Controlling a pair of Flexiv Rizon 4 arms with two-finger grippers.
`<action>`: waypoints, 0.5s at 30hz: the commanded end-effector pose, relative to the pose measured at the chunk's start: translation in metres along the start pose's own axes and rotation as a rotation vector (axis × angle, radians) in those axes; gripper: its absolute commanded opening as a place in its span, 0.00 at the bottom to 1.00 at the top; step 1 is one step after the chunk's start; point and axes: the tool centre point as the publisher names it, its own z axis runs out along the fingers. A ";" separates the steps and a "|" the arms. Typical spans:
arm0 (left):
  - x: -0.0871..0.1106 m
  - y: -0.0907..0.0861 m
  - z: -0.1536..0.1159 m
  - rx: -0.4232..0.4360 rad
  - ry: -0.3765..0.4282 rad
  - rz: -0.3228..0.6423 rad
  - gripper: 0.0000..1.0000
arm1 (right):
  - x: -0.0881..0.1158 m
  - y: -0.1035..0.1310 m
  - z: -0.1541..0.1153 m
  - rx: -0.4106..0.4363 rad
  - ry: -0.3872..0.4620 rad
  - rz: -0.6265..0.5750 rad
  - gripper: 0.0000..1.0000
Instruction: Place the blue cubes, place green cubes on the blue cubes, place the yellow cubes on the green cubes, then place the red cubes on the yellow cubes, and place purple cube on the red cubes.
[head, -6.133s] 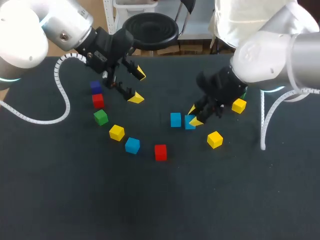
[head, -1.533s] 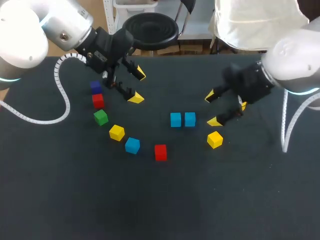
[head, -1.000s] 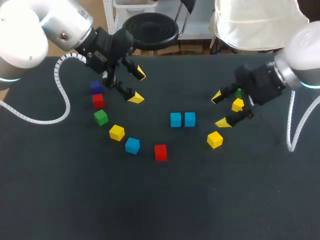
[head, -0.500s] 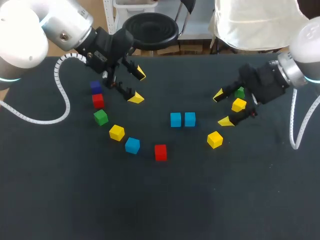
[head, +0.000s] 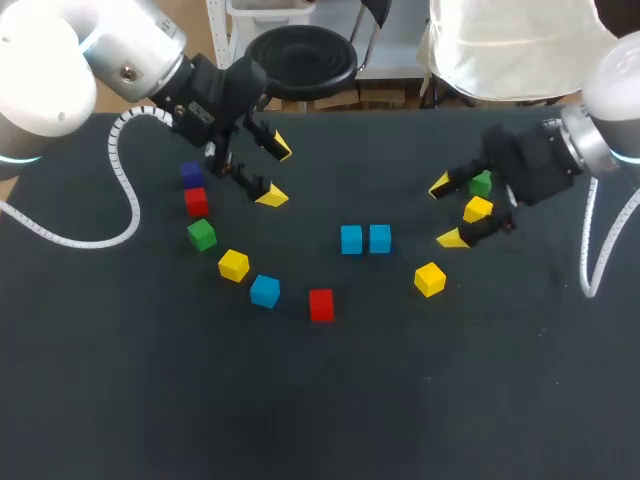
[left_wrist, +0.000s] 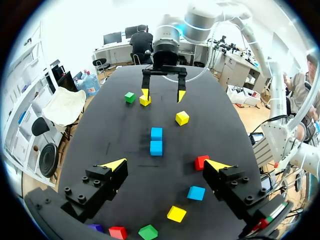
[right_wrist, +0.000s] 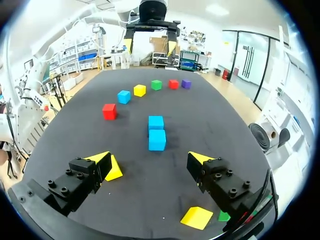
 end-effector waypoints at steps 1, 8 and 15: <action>0.000 0.000 0.000 0.000 0.003 -0.001 1.00 | 0.000 0.000 -0.002 0.000 -0.004 0.000 1.00; 0.000 0.000 0.000 0.000 0.003 -0.001 1.00 | 0.000 0.000 -0.002 -0.003 -0.010 -0.002 1.00; 0.000 0.000 0.000 0.000 0.003 -0.001 1.00 | 0.000 0.000 -0.002 -0.003 -0.010 -0.002 1.00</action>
